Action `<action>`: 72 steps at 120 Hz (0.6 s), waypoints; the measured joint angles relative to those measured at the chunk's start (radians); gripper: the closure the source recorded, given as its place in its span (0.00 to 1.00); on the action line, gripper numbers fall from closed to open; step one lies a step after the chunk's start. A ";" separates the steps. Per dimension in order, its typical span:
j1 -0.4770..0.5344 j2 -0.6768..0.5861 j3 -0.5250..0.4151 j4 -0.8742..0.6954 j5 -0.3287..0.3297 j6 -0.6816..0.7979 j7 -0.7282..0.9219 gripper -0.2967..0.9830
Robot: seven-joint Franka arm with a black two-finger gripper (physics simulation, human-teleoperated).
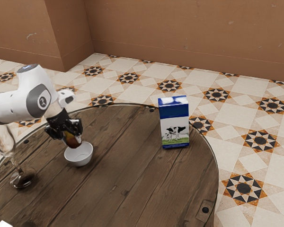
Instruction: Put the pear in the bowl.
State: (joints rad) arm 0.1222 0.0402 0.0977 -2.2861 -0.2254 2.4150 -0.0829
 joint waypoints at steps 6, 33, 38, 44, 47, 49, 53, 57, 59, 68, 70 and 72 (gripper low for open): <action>0.006 0.003 0.000 -0.003 0.000 -0.009 0.000 0.57; -0.032 0.007 -0.001 0.002 -0.003 -0.031 0.009 0.40; -0.039 0.007 -0.001 0.003 -0.004 -0.033 0.012 0.37; -0.043 0.003 -0.001 0.005 -0.005 -0.035 0.016 0.34; -0.044 -0.004 -0.001 0.006 -0.005 -0.036 0.017 0.33; -0.044 -0.009 -0.001 0.006 -0.005 -0.036 0.019 0.32; -0.046 -0.024 -0.001 0.008 -0.005 -0.038 0.021 0.31; -0.047 -0.046 -0.002 0.013 -0.006 -0.039 0.023 0.30; -0.048 -0.053 -0.002 0.031 -0.005 -0.047 0.024 0.29; -0.052 -0.069 -0.001 0.136 0.021 -0.103 0.027 0.27; -0.053 -0.070 -0.002 0.156 0.027 -0.117 0.028 0.27; -0.053 -0.071 -0.002 0.178 0.033 -0.132 0.029 0.27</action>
State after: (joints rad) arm 0.0690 -0.0305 0.0959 -2.1082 -0.1925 2.2825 -0.0544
